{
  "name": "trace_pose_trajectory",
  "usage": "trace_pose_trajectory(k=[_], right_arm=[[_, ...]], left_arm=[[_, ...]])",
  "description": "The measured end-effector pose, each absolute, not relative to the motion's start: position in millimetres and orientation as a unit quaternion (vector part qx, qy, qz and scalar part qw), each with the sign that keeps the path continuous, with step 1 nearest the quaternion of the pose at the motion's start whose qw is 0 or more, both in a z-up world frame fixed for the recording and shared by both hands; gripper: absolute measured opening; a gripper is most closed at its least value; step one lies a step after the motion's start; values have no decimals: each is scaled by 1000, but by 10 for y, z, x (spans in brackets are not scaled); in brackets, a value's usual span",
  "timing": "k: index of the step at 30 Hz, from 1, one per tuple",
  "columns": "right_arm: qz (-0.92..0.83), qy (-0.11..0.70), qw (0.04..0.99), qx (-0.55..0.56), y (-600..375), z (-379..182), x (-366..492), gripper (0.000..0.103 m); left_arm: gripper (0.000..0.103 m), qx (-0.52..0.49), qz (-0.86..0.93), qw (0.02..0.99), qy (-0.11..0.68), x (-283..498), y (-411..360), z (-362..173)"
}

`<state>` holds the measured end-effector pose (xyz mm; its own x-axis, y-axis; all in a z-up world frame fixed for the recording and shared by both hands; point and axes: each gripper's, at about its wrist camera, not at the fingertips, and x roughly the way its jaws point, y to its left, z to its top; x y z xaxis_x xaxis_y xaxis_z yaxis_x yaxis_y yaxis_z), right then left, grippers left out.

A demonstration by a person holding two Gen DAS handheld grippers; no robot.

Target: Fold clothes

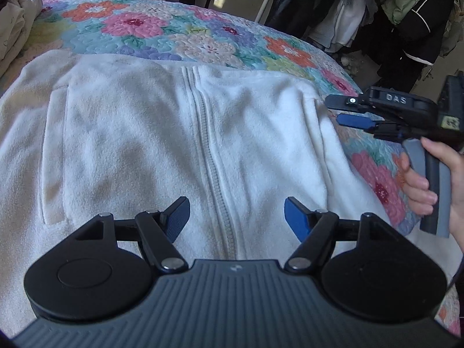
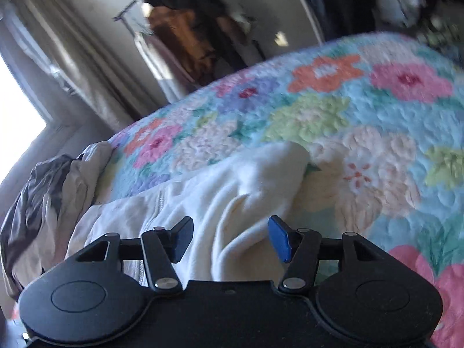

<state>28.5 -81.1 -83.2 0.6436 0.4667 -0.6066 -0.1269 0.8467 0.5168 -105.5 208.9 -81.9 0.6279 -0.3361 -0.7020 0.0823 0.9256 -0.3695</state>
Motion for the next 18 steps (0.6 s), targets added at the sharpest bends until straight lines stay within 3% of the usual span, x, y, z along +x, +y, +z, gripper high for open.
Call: trace_pose_trajectory(k=[4, 5, 6, 7, 11, 14, 15, 18], right_arm=[[137, 408, 861, 270, -888, -1076, 618, 64], [133, 409, 861, 270, -870, -1106, 671, 49], [144, 395, 879, 225, -716, -1024, 614, 17], [155, 379, 894, 179, -562, -941, 557, 15], [197, 309, 930, -10, 80, -628, 311, 15], [249, 283, 915, -146, 571, -609, -8, 29], [267, 290, 906, -157, 620, -636, -75, 44], [319, 308, 876, -189, 765, -720, -274, 51]], left_arm=[[72, -134, -120, 892, 415, -1036, 2059, -832], [72, -124, -115, 894, 415, -1030, 2053, -836], [72, -116, -108, 895, 416, -1026, 2058, -839], [72, -110, -101, 897, 416, -1024, 2072, -840], [72, -116, -75, 900, 413, -1002, 2216, -834], [72, -133, -64, 900, 411, -983, 2355, -839], [72, -137, -63, 899, 412, -979, 2381, -851], [72, -139, -60, 897, 415, -976, 2412, -886]])
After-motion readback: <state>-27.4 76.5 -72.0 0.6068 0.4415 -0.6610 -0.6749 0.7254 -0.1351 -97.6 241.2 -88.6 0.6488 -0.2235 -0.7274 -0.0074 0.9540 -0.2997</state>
